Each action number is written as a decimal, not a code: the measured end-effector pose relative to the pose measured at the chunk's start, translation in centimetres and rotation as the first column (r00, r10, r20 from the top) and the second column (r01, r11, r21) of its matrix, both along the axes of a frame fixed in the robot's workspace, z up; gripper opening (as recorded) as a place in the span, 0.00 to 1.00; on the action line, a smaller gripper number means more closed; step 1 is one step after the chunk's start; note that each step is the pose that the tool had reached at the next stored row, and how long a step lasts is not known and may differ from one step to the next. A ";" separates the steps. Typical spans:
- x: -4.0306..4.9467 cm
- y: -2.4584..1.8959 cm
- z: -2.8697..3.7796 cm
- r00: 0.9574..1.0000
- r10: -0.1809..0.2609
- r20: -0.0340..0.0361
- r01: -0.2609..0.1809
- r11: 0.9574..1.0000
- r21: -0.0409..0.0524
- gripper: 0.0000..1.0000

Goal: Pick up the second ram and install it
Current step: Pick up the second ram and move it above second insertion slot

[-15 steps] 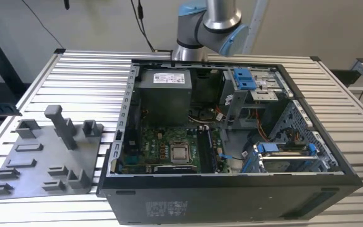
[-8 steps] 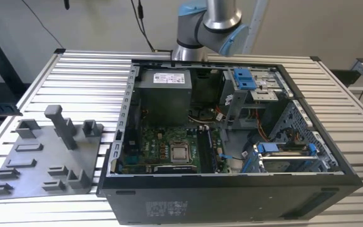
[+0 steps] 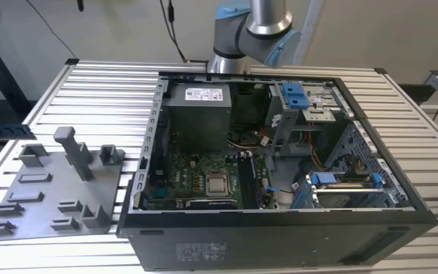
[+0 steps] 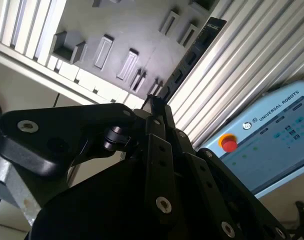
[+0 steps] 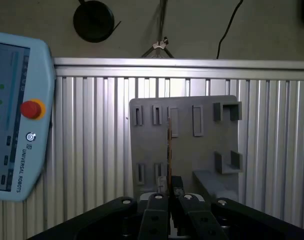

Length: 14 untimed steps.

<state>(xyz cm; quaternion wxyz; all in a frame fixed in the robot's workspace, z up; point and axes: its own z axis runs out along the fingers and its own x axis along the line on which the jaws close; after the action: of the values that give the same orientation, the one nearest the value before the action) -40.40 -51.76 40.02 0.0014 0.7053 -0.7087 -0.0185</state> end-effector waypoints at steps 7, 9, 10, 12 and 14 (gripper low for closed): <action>0.85 0.00 0.00 1.000 0.000 0.000 0.000 1.000 0.000 0.14; 1.07 0.00 -0.01 1.000 0.000 0.000 0.000 1.000 0.000 0.14; 1.20 0.00 -0.01 1.000 0.000 0.000 0.000 1.000 0.000 0.14; 1.45 0.00 0.00 1.000 0.000 0.000 0.000 1.000 0.000 0.14; 1.72 0.00 0.00 1.000 0.000 0.000 0.000 1.000 0.000 0.14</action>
<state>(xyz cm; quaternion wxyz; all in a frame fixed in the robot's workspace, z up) -38.69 -51.76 40.02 0.0014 0.7053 -0.7087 -0.0185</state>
